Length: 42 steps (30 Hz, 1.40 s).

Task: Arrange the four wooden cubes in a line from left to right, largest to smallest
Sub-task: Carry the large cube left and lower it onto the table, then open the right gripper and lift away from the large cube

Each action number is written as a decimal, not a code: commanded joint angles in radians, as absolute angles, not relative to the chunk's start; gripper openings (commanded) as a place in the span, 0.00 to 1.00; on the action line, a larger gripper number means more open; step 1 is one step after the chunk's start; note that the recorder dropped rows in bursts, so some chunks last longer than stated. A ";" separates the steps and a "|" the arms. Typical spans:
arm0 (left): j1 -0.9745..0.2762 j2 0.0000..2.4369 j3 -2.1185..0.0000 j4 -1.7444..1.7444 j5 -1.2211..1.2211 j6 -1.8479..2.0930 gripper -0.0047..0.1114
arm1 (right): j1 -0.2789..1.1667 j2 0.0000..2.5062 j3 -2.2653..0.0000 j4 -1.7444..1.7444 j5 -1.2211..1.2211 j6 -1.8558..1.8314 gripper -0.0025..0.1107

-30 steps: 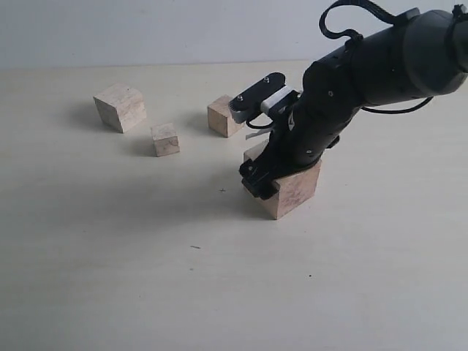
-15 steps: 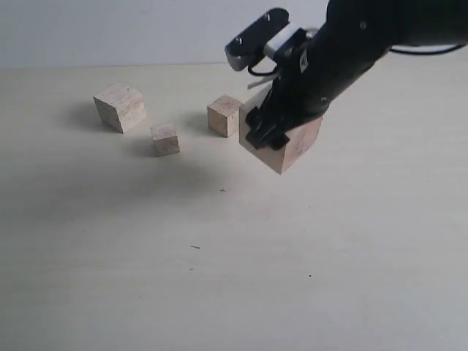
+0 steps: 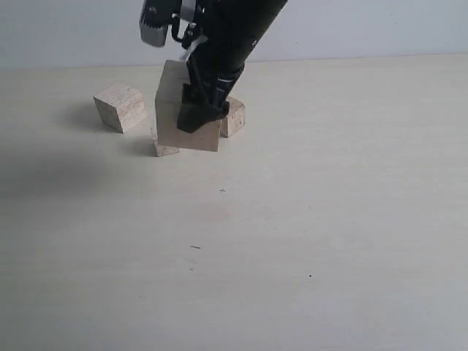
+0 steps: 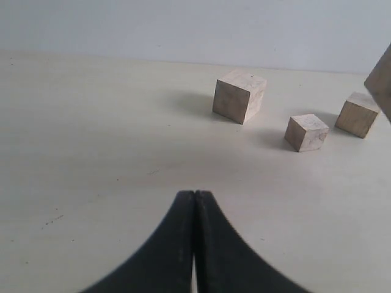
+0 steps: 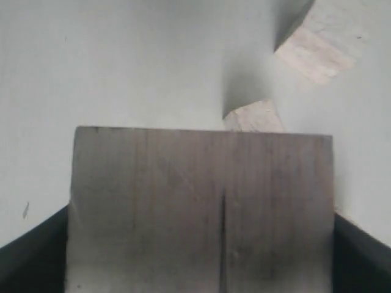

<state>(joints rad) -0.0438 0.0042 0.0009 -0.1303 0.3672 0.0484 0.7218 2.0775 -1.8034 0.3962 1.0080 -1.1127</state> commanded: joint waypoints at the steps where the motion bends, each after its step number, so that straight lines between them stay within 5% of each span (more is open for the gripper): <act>1: -0.051 0.000 0.000 -0.133 0.360 0.044 0.04 | 0.734 2.166 -1.899 0.416 1.078 -1.231 0.02; 42: -0.051 0.000 0.000 -0.133 0.360 0.044 0.04 | 0.814 2.352 -1.913 0.449 0.960 -1.116 0.02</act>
<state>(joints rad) -0.0438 0.0042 0.0009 -0.1303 0.3672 0.0484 0.8171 2.3577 -1.8994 0.4327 0.9751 -1.1183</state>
